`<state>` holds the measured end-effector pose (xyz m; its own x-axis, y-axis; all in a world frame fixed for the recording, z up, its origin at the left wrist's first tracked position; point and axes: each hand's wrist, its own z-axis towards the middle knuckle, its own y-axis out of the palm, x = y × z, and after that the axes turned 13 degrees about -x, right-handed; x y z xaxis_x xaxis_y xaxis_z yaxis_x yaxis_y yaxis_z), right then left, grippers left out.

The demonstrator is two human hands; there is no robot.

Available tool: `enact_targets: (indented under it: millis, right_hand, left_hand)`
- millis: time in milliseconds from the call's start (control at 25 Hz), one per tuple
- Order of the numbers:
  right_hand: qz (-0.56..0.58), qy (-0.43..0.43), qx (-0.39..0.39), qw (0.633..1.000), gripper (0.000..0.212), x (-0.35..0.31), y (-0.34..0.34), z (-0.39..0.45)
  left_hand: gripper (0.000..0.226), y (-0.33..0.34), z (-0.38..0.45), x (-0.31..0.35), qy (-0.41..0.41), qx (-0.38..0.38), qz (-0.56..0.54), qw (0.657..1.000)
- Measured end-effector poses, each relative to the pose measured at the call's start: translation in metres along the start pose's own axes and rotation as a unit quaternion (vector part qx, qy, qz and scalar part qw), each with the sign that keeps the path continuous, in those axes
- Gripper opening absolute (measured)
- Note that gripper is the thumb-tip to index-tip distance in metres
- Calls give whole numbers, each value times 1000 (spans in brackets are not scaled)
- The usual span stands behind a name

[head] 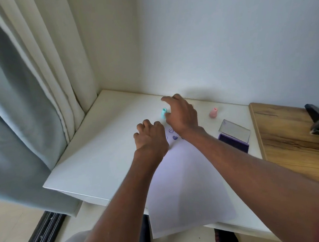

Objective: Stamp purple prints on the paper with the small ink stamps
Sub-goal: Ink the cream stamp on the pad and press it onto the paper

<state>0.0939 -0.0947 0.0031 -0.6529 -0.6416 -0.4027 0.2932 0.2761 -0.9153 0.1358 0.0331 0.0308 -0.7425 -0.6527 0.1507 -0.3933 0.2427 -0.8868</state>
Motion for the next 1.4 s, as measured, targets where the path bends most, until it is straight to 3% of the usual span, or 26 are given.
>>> enact_targets:
  millis: [120,240,360,440,520,560,600,680,720,800,880,1000,1200,1400]
  right_hand:
    - [21,60,95,993,35,20,-16,2]
    - [-108,103,0,989,33,46,-28,7]
    - [-159,90,-58,981,30,57,-29,11]
    - [-108,82,-26,990,28,55,-33,7]
    - [77,101,29,991,19,53,-42,-8]
    - [220,116,42,968,15,53,-50,-21]
    - [371,141,39,917,11,55,-59,-38]
    - [595,205,-23,777,16,63,-74,-78]
    - [651,224,-54,723,24,69,-79,-98]
    - [687,243,-77,680,27,82,-85,-130]
    - [684,251,-70,682,21,92,-89,-147]
    - [661,268,-60,698,14,96,-96,-148]
    - [642,255,-65,720,14,102,-109,-141]
    - [640,262,-68,719,20,115,-119,-139]
  left_hand:
    - [46,5,-3,14,39,7,4,999]
    - [53,12,-5,29,71,1,22,997]
    - [54,17,-2,36,82,6,19,996]
    - [46,14,1,39,103,28,-12,994]
    - [35,11,3,42,148,73,-95,982]
    - [33,9,3,44,172,98,-155,968]
    - [33,6,2,47,190,112,-219,950]
    - [41,4,-1,54,224,98,-331,911]
    - [47,4,-3,57,239,76,-372,894]
    - [50,10,-6,66,263,17,-414,871]
    - [39,17,-9,81,293,-28,-433,852]
    - [22,23,-11,95,325,-36,-481,814]
    - [24,20,-11,103,339,-65,-541,767]
    - [26,24,-13,116,318,-70,-586,742]
